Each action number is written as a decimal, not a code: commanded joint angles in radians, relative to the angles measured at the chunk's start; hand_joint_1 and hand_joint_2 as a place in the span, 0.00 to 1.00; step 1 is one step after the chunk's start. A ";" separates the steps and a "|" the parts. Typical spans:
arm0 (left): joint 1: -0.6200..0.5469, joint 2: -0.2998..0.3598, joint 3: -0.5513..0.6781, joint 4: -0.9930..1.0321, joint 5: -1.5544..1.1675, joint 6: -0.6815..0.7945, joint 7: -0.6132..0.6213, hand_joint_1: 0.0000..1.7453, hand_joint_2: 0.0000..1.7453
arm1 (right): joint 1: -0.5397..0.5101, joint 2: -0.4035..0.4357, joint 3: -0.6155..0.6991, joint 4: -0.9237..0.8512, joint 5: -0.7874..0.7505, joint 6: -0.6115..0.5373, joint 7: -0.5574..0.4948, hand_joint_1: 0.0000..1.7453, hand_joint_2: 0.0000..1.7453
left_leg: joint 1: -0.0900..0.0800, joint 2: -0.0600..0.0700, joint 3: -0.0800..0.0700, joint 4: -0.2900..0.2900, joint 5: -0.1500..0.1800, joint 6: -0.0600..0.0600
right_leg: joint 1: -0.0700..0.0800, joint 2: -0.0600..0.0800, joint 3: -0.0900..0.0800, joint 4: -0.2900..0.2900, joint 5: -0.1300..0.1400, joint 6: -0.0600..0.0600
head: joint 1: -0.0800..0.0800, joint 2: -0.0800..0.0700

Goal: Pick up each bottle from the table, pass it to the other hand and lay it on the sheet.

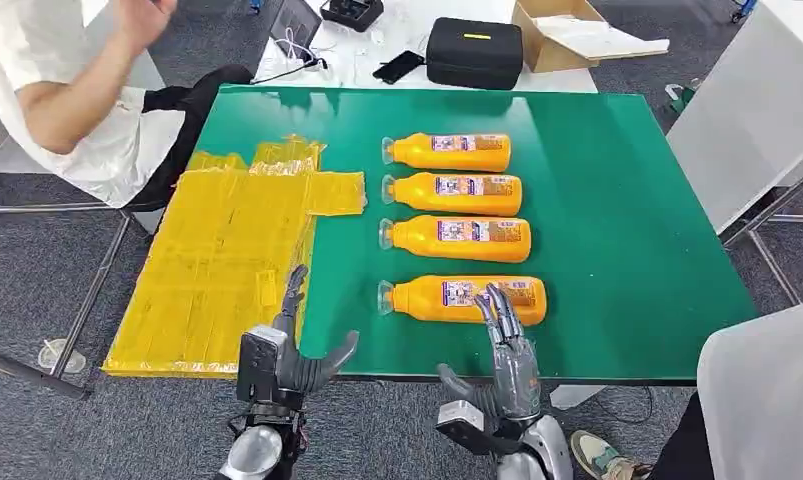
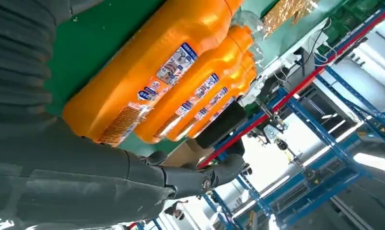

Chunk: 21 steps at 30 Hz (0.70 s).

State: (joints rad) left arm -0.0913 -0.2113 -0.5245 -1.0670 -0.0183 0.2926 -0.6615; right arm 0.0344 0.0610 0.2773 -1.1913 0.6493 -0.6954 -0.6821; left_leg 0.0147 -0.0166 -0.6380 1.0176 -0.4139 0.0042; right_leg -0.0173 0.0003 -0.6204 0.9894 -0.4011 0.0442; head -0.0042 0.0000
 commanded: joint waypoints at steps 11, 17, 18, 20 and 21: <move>-0.016 0.024 -0.017 0.041 -0.007 0.005 0.010 0.00 1.00 | -0.013 -0.005 -0.003 0.039 0.003 -0.003 0.006 0.00 1.00 | 0.000 0.001 0.003 -0.001 -0.001 0.000 | 0.001 0.000 0.003 -0.001 -0.001 -0.001 | 0.000 0.000; -0.017 0.023 -0.016 0.040 -0.007 0.004 0.010 0.00 1.00 | -0.014 -0.007 -0.010 0.037 0.024 -0.003 0.012 0.00 1.00 | 0.001 0.003 0.007 -0.001 -0.002 0.000 | 0.001 0.001 0.006 -0.002 -0.002 -0.002 | 0.000 0.000; -0.018 0.021 -0.017 0.039 -0.008 0.004 0.009 0.00 1.00 | -0.015 -0.013 -0.018 0.033 0.055 -0.003 0.023 0.00 1.00 | 0.000 0.002 0.004 -0.001 -0.001 0.000 | 0.001 0.001 0.004 -0.001 -0.001 -0.002 | 0.000 0.000; -0.022 0.019 -0.022 0.039 -0.008 -0.001 0.009 0.00 1.00 | -0.018 -0.031 -0.035 0.019 0.121 -0.003 0.043 0.00 1.00 | 0.000 0.001 0.004 -0.001 -0.001 0.000 | 0.000 0.000 0.004 -0.001 -0.001 -0.001 | 0.000 0.000; -0.025 0.017 -0.024 0.041 -0.008 -0.002 0.011 0.00 1.00 | -0.024 -0.051 -0.035 0.011 0.148 -0.003 0.058 0.00 1.00 | 0.000 0.003 0.009 -0.001 -0.003 0.001 | 0.001 0.001 0.009 -0.002 -0.002 -0.003 | 0.000 0.000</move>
State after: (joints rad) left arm -0.0878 -0.2113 -0.5245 -1.0670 -0.0225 0.2968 -0.6573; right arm 0.0352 0.0607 0.2758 -1.1910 0.6812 -0.6954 -0.6711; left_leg 0.0147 -0.0165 -0.6380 1.0176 -0.4139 0.0042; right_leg -0.0173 0.0004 -0.6205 0.9894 -0.4011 0.0442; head -0.0046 0.0000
